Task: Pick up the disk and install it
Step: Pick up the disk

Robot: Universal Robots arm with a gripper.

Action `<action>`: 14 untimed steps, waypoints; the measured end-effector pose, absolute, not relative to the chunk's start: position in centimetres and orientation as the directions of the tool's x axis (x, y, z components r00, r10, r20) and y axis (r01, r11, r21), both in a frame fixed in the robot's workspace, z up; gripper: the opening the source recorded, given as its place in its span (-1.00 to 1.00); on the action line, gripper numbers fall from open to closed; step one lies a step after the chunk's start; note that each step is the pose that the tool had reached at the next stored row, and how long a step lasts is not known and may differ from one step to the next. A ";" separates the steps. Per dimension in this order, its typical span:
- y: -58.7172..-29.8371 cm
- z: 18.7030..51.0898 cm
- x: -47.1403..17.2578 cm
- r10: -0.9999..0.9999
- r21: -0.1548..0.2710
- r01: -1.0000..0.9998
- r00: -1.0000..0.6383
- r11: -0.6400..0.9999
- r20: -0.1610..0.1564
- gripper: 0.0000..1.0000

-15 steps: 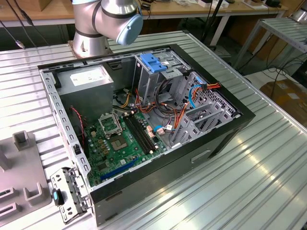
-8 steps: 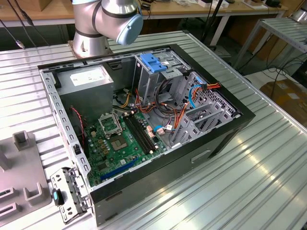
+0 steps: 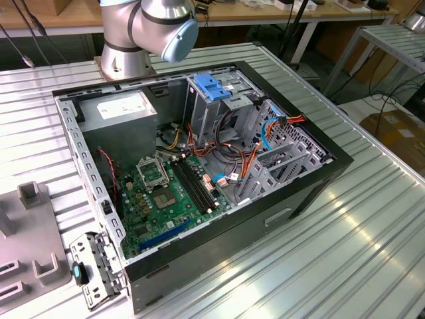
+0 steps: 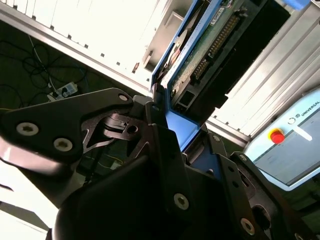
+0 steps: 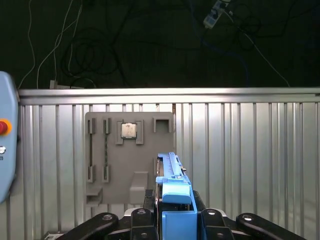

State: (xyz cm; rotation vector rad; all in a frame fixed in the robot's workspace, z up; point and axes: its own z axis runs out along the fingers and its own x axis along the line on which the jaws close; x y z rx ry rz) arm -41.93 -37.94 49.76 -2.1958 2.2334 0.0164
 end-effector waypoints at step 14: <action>-37.9 49.8 -40.2 -1.000 0.001 -1.000 -0.017 0.017 -0.014 -0.25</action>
